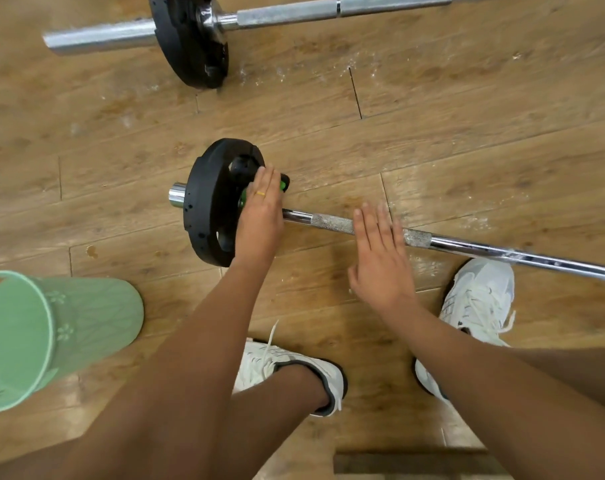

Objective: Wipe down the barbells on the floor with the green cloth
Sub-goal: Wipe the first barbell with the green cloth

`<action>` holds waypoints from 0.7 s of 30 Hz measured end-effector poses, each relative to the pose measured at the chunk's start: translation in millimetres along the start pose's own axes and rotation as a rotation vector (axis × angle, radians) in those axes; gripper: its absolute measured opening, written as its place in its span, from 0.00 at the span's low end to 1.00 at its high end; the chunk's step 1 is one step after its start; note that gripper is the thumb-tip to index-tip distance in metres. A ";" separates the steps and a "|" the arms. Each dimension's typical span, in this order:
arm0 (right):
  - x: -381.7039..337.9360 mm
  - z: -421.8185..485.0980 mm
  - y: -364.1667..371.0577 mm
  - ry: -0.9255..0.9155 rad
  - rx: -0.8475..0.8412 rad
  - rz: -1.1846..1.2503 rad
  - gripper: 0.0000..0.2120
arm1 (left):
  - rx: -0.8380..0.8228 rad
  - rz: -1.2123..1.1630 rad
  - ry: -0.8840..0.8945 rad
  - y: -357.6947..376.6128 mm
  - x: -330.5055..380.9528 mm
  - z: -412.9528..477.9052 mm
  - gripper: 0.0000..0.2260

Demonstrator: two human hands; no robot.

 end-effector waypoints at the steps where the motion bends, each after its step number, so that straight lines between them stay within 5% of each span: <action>1: -2.1 -3.3 2.1 0.003 0.007 -0.007 0.46 | -0.021 0.001 0.013 0.9 -2.6 5.0 0.21; 12: -10.8 -40.0 12.0 -0.020 -0.076 0.067 0.44 | -0.024 -0.020 -0.036 -5.4 1.1 -60.4 0.22; 17: -1.3 -46.6 6.0 -0.103 -0.112 0.104 0.42 | -0.048 0.024 0.083 2.0 16.7 -79.3 0.26; 21: 32.7 -55.0 -3.7 0.063 -0.067 0.103 0.39 | -0.109 0.015 -0.024 17.7 22.6 -103.4 0.27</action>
Point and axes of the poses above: each hand's wrist, its own z-axis towards the middle knuckle, its own y-axis out of the palm, x = y × z, the point moved 2 cm from there along z, towards the middle knuckle, and after that the axes turned 1 degree about x, right-handed, at the moved point
